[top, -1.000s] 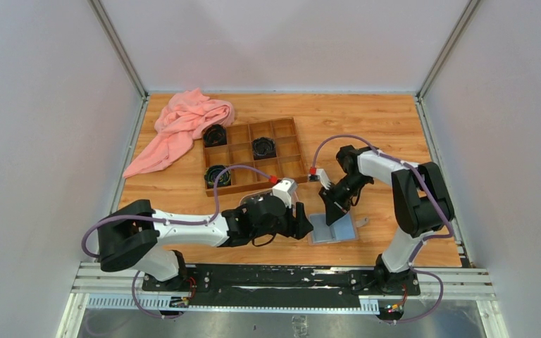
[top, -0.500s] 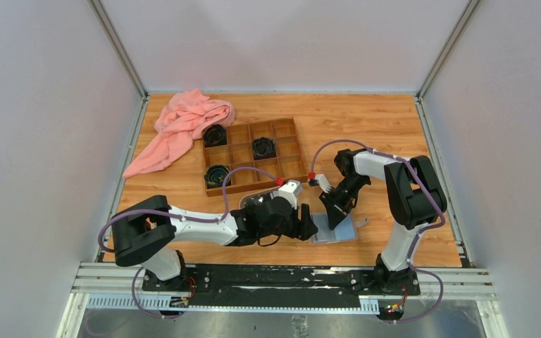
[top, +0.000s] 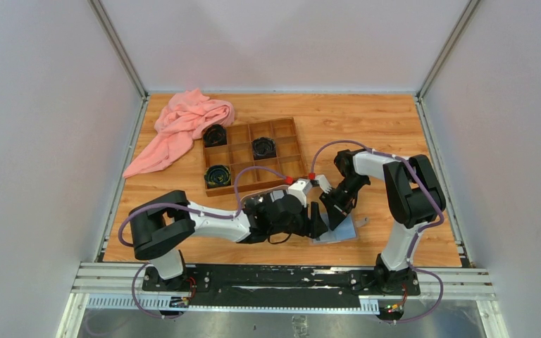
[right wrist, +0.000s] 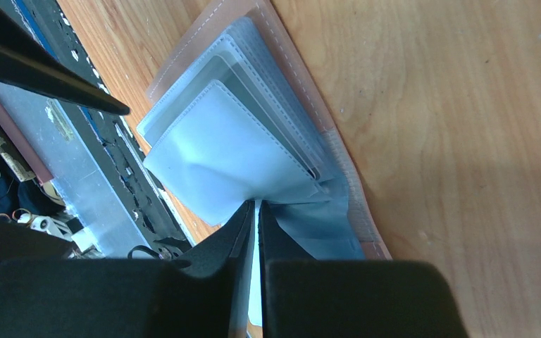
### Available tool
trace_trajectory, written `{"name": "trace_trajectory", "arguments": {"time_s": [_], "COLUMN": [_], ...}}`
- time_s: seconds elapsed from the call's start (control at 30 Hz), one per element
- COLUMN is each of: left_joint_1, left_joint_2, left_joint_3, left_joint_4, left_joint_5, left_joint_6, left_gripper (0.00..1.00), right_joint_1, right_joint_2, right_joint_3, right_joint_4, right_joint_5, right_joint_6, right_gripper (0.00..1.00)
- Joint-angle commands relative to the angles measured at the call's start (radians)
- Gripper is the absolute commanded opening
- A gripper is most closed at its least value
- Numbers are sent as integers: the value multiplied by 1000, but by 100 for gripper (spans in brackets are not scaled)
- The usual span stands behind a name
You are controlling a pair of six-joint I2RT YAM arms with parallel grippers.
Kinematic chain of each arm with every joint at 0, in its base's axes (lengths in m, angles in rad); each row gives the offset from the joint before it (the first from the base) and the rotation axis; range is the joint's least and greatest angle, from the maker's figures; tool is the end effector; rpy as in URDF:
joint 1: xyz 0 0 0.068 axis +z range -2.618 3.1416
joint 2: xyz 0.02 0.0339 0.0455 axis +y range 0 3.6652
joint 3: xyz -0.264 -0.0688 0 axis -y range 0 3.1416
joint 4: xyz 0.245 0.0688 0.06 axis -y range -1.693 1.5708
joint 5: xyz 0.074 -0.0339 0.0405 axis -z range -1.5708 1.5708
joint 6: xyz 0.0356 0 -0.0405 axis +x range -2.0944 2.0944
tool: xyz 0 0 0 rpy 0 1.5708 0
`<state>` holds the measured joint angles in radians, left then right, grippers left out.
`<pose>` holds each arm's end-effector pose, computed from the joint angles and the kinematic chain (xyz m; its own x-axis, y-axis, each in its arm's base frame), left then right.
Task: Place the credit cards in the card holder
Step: Turn over the card slot in the card holder.
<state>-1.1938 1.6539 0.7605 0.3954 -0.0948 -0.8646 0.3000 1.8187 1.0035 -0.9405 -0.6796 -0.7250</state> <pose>0.1277 -0.3134 0.1710 -0.7951 -0.0494 -0.6045 0.4470 0.6259 -0.6391 0.2587 0.1035 0.1323 -0.6236 -0.7328 -0.2720 -0.7121 0.3891 0.5843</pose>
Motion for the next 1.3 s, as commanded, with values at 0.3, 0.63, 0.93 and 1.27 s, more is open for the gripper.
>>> {"name": "trace_trajectory", "arguments": {"time_s": [0.3, 0.63, 0.93, 1.27], "left_joint_1": [-6, -6, -7, -5], "left_joint_2": [113, 172, 237, 392], "left_joint_3": [59, 109, 173, 302], "left_joint_4": [48, 116, 173, 185], "left_joint_5": [7, 73, 143, 201], "left_joint_6": [-60, -71, -73, -78], "left_gripper": [65, 64, 63, 64], "right_joint_1": [-10, -63, -246, -404], "right_joint_2": [24, -43, -147, -194], "right_joint_3": [-10, 16, 24, 19], "right_joint_4": [25, -24, -56, -53], "right_joint_5": [52, -55, -130, -174], "right_joint_6": [-10, -39, -75, -80], "right_gripper": [9, 13, 15, 15]}}
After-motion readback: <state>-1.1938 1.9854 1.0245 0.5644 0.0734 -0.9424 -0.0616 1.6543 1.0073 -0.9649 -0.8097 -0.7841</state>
